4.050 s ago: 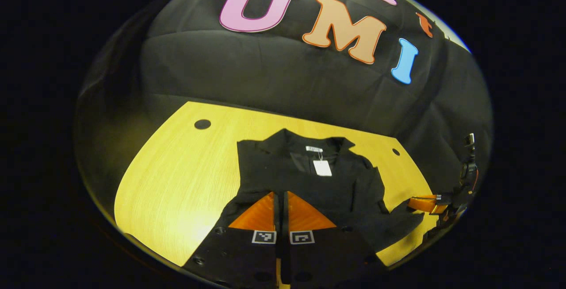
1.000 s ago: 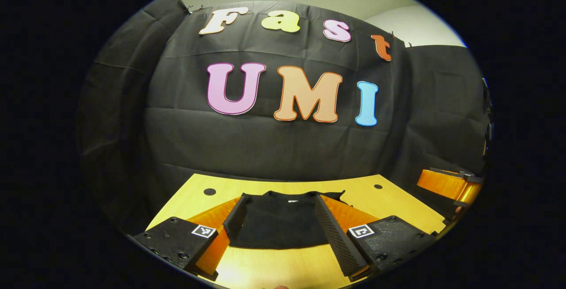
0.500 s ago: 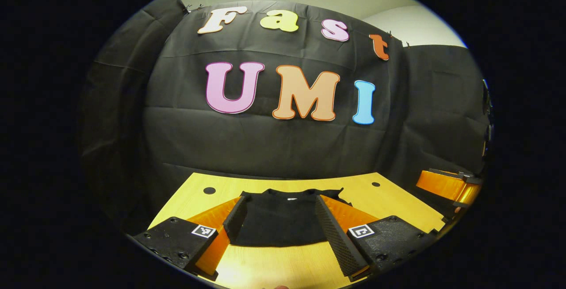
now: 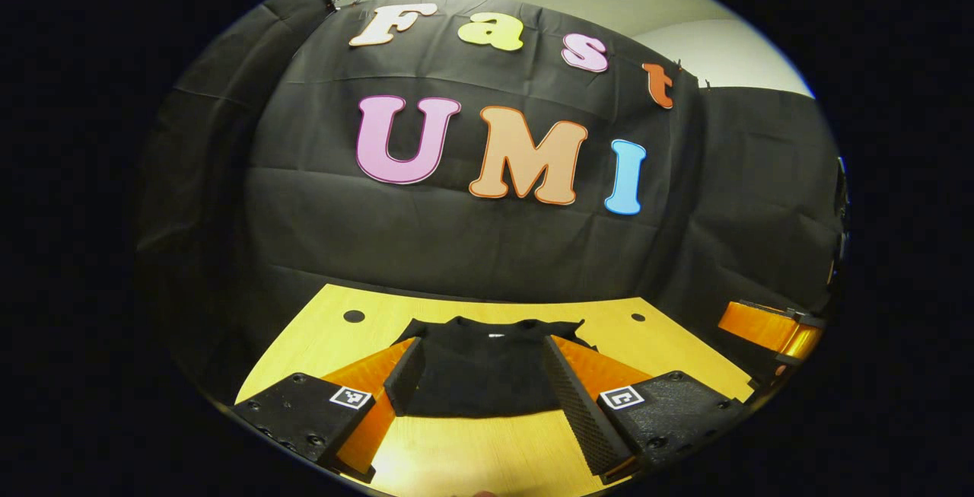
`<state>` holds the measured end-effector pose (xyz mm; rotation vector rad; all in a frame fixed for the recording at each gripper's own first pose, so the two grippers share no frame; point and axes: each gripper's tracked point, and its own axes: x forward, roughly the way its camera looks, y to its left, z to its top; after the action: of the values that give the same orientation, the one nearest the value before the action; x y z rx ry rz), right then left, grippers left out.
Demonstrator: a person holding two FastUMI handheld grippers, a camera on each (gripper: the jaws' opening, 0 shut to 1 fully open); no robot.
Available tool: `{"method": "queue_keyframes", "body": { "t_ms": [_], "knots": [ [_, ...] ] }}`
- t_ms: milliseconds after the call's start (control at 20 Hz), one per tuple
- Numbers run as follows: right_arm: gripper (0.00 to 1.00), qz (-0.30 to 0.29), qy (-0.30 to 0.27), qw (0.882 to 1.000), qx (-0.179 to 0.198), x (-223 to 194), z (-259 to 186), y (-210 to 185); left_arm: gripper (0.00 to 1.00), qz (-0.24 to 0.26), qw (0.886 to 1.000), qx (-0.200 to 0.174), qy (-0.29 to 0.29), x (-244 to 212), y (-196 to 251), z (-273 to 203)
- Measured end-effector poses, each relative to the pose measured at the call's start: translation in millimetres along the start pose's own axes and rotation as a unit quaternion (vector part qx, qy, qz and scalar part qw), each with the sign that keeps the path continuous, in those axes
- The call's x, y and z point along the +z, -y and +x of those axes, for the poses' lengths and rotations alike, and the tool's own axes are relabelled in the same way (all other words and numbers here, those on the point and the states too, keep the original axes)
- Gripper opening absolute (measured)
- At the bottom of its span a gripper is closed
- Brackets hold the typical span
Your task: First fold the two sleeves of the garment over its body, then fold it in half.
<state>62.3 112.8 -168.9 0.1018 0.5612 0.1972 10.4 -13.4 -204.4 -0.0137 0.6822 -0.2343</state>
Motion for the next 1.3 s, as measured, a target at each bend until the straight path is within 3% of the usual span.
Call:
{"method": "queue_keyframes", "body": {
  "t_ms": [100, 250, 300, 350, 450, 950, 1000, 1150, 1250, 1300],
  "knots": [
    [0.93, 0.000, -0.002, 1.000, -0.003, -1, -1, 0, 0.92, -0.001, 1.000, 0.001, -0.004, -2, -3, 1],
    [0.93, 0.002, -0.003, 1.000, -0.007, -4, -3, 1, 0.93, -0.004, 1.000, 0.000, -0.008, -5, -3, 1],
    [0.98, 0.003, -0.003, 1.000, -0.009, -3, -3, 1, 0.93, -0.005, 1.000, 0.000, -0.008, -5, -3, 2],
    [0.93, 0.004, -0.002, 1.000, -0.010, -4, -4, 2, 0.93, -0.005, 1.000, -0.001, -0.008, -5, -3, 2],
    [0.98, 0.006, -0.002, 1.000, -0.011, -4, -4, 2, 0.93, -0.004, 1.000, -0.002, -0.010, -5, -1, 3],
    [0.98, 0.022, -0.009, 0.999, -0.022, -8, 1, 17, 0.93, 0.003, 1.000, -0.016, -0.025, -12, 15, 14],
    [0.93, 0.020, -0.010, 0.999, -0.024, -8, 3, 18, 0.93, 0.002, 1.000, -0.017, -0.026, -13, 16, 14],
    [0.98, 0.019, -0.014, 0.999, -0.024, -10, 4, 20, 0.93, -0.003, 1.000, -0.016, -0.027, -14, 16, 19],
    [0.93, 0.018, -0.012, 0.999, -0.025, -8, 6, 21, 0.93, -0.007, 0.999, -0.014, -0.028, -14, 14, 22],
    [0.98, 0.017, -0.012, 0.999, -0.026, -7, 7, 22, 0.93, -0.008, 0.999, -0.013, -0.029, -15, 14, 24]
  ]
}}
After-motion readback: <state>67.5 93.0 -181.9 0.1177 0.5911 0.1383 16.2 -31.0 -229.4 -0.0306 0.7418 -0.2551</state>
